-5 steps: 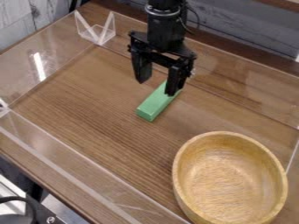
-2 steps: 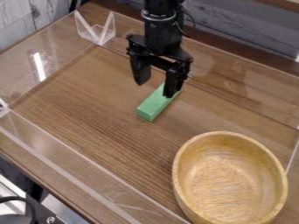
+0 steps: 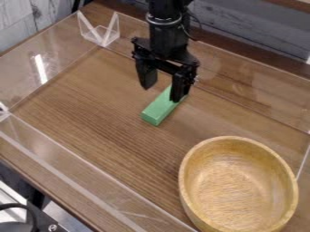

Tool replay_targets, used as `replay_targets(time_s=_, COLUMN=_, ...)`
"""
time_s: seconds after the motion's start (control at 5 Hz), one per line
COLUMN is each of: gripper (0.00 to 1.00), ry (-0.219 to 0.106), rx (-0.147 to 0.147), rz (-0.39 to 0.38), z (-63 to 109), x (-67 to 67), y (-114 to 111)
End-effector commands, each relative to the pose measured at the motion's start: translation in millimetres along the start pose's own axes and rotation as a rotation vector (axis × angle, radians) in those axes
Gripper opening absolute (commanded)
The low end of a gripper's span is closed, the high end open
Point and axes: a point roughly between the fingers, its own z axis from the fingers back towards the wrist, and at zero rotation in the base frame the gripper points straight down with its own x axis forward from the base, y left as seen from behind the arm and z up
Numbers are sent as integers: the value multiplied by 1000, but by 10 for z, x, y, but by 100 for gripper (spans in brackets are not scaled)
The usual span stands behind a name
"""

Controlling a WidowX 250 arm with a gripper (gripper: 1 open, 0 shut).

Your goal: Put the green block in the brown bowl

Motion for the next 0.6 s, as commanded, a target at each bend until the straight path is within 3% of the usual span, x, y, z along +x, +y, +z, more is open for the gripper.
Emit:
replay_targets(time_s=0.0, gripper=100, ry=-51, rx=2, rz=0, z=104, x=38, y=24)
replay_targets(time_s=0.4, gripper=100, ry=-70, rx=-5, rz=-12, z=111, x=43, y=16)
